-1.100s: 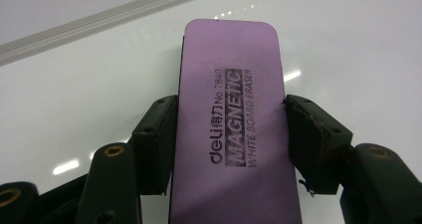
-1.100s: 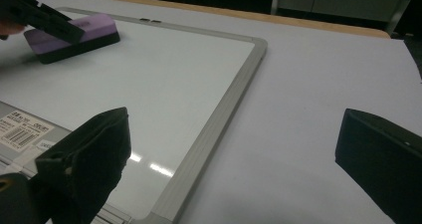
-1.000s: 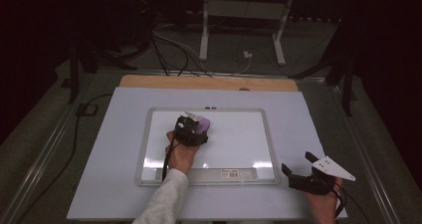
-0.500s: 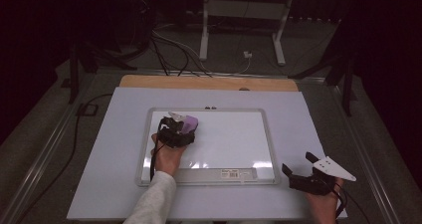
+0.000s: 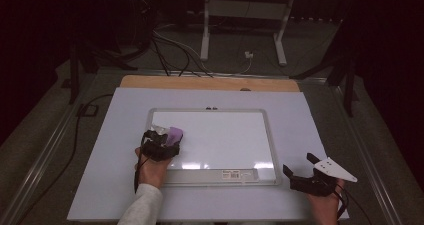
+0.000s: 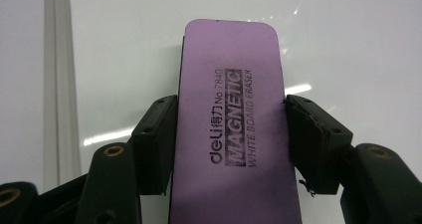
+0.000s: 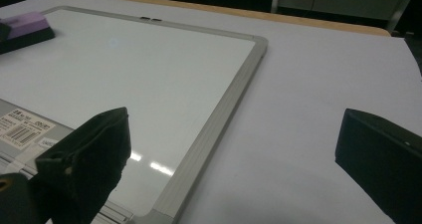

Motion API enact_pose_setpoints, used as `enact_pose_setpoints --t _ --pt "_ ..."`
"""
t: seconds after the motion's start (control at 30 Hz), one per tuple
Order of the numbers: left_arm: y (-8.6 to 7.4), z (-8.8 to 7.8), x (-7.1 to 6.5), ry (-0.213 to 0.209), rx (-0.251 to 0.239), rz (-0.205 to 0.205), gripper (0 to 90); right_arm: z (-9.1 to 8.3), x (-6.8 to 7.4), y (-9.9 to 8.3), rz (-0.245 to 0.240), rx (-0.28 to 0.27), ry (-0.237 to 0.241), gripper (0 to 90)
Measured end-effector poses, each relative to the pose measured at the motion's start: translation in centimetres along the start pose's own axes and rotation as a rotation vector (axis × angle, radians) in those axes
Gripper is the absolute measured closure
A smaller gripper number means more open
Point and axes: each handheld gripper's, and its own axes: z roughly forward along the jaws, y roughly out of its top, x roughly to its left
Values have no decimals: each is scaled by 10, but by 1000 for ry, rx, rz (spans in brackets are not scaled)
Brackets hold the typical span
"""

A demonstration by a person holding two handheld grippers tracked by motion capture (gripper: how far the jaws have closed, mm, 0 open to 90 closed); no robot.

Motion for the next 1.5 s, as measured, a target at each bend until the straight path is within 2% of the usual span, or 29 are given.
enact_pose_setpoints --t 0.2,0.3,0.33,0.4,0.43,0.5,0.57,0.63,0.67,0.8,1.03,1.23,1.5 --pt "-9 -7 8 7 -15 -10 411 0 0 0 -1 -1 2 13" --pt "-10 -11 9 16 -73 2 311 0 0 0 -1 0 2 13" --pt "-8 -15 8 14 -101 31 269 0 0 0 -1 0 2 13" --pt "-7 -20 2 19 -137 101 255 0 0 0 0 -2 2 13" --pt "-6 -22 -2 19 -152 150 256 0 0 0 0 -2 1 13" --pt "-6 -23 -8 -7 -146 202 290 0 0 0 1 0 1 12" --pt "-7 -20 -11 -3 -117 216 325 0 0 0 0 -1 1 13" --pt "-8 -16 -10 -21 -92 214 336 -1 1 0 1 -2 2 13" --pt "-8 -14 -9 -16 -69 213 339 -1 1 0 0 -2 2 13" --pt "-6 -13 -6 -17 -57 200 342 -1 0 0 1 -3 1 13" --pt "-4 -12 0 -12 -54 173 342 -1 0 0 1 -2 1 12" --pt "-2 -13 10 -14 -63 126 335 -1 0 0 2 0 1 13" --pt "-4 -14 19 -1 -56 117 346 0 0 0 1 1 2 12"
